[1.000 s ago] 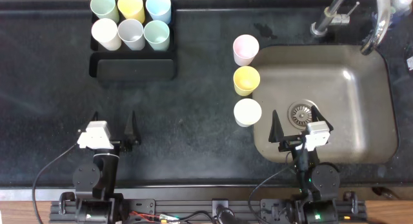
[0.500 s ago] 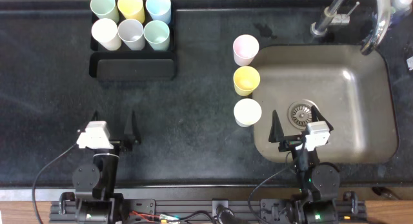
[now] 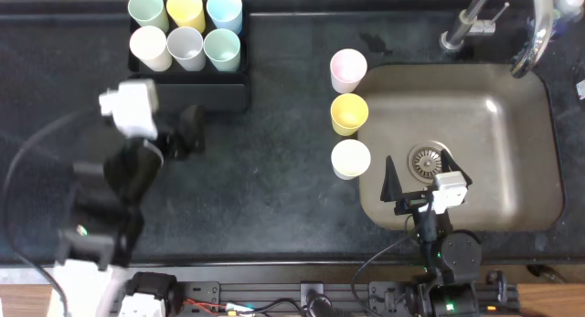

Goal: Store Cups

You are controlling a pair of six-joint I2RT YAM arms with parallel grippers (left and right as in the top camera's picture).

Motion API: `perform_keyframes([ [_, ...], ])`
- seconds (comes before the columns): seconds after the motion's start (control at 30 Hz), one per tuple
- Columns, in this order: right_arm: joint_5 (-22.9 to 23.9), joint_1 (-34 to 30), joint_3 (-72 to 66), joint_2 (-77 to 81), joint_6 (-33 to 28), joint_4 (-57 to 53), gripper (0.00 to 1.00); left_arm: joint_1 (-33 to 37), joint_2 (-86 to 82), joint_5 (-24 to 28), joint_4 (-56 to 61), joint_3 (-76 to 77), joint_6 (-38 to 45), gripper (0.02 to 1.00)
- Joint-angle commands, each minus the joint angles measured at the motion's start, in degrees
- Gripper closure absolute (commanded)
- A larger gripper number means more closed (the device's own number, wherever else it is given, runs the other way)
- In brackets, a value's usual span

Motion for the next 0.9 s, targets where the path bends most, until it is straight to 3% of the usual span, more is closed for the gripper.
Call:
perform_keyframes([
  [0.03,0.02,0.31,-0.76,-0.59,0.22,0.28,0.003,-6.80,14.43,-1.68,-11.76,20.70,-5.66,0.018],
  [0.33,0.00,0.31,-0.76,-0.59,0.22,0.28,0.003,-20.72,38.49,-7.74,-25.68,45.48,-18.75,0.018],
  [0.53,0.02,0.31,-0.76,-0.59,0.22,0.28,0.007,-27.74,52.54,-8.02,-31.65,56.37,-26.05,0.020],
  [0.9,0.02,0.31,-0.76,-0.59,0.22,0.28,0.005,-30.38,70.60,-12.33,-35.23,68.98,-27.32,0.018],
])
